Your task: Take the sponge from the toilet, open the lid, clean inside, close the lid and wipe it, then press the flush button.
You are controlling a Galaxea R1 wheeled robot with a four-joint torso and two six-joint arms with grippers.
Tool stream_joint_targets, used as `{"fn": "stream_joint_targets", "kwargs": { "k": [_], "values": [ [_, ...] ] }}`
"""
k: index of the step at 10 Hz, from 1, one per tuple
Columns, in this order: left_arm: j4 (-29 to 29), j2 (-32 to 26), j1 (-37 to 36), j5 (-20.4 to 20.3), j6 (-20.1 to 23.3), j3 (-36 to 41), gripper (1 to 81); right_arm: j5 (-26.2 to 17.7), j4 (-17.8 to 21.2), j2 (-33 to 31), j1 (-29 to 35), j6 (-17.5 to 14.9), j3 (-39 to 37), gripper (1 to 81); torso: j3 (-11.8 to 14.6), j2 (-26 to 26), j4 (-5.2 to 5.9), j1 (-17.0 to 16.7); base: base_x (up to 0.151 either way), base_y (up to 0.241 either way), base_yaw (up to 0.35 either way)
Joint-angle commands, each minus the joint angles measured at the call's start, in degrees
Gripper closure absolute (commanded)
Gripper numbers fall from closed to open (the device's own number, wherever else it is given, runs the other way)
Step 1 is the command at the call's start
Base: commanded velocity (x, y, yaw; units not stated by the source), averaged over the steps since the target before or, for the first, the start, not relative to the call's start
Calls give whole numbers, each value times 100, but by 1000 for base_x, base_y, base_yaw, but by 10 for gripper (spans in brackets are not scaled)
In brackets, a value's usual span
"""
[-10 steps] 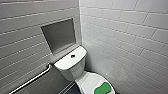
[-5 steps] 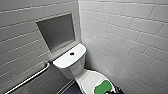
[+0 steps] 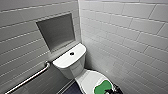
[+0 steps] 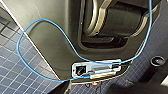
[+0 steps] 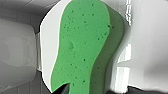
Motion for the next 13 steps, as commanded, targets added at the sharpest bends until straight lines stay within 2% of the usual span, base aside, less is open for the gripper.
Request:
{"fn": "stream_joint_targets", "kwargs": {
  "k": [1, 2, 3, 5, 6, 9, 10, 11, 12, 13],
  "values": [
    [-35, -14, 159, 444, 4, 39, 10, -148, 155, 91, 756, 18, -76, 10, 0, 0, 0, 0, 0, 0, 0],
    [-35, -14, 159, 444, 4, 39, 10, -148, 155, 91, 835, 18, -40, 10, -2, 0, 0, 0, 0, 0, 0],
    [-18, -14, 159, 444, 13, 39, 10, -148, 155, 91, 880, 18, 12, 10, -2, -573, 0, 372, 0, 0, 0],
    [-18, -5, 159, 444, 13, 39, 10, -148, 164, 73, 967, 18, 47, 10, -2, -637, 0, 408, 0, 0, 0],
    [-27, -6, 159, 444, 13, 39, 10, -148, 164, 47, 1020, 18, 91, 10, -2, -221, 0, 140, 0, 0, 0],
    [-35, 3, 150, 444, 4, 31, 10, -131, 331, 64, 1021, 54, 250, 10, -2, -542, 0, 286, 0, 0, 0],
    [-44, 3, 150, 444, 4, 30, 10, -113, 357, 47, 977, 54, 302, 10, -122, -562, 0, 297, 0, 0, 0],
    [-44, 12, 142, 444, -5, 30, 10, -78, 349, 56, 863, 54, 320, 10, -425, -555, 0, 297, 0, 0, 0],
    [-35, 12, 141, 444, -5, 30, 10, -78, 367, 38, 836, 62, 346, 10, -68, -555, 0, 299, 0, 0, 0],
    [-35, 30, 141, 444, -5, 13, 10, -78, 384, -40, 844, 71, 460, 10, -140, -555, 0, 299, 0, 0, 0]
  ]
}}
